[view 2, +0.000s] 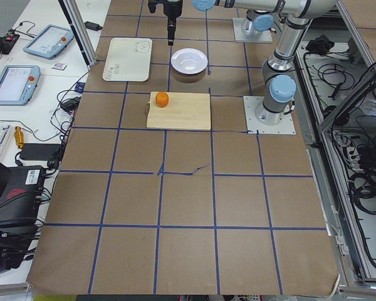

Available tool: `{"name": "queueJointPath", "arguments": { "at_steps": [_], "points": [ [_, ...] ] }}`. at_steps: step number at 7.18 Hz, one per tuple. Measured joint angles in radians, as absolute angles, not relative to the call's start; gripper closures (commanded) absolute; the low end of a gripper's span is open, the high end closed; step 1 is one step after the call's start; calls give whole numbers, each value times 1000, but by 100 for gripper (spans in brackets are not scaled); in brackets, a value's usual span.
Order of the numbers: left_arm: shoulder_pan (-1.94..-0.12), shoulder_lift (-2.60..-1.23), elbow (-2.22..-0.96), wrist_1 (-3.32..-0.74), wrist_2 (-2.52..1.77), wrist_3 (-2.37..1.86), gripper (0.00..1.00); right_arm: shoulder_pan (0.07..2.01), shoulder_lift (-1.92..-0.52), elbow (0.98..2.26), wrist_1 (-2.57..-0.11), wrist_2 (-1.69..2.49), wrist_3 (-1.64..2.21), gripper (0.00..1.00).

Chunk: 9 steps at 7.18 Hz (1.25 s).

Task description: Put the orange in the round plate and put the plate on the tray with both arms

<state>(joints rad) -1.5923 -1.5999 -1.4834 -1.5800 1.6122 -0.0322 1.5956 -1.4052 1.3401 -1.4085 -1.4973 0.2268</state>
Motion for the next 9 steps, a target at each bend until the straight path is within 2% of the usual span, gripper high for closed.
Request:
{"name": "queueJointPath", "arguments": {
  "at_steps": [9],
  "points": [
    [-1591, -1599, -1486, -1580, 1611, -31, 0, 1600, -1398, 1345, -1409, -1584, 144, 0]
  ]
}}
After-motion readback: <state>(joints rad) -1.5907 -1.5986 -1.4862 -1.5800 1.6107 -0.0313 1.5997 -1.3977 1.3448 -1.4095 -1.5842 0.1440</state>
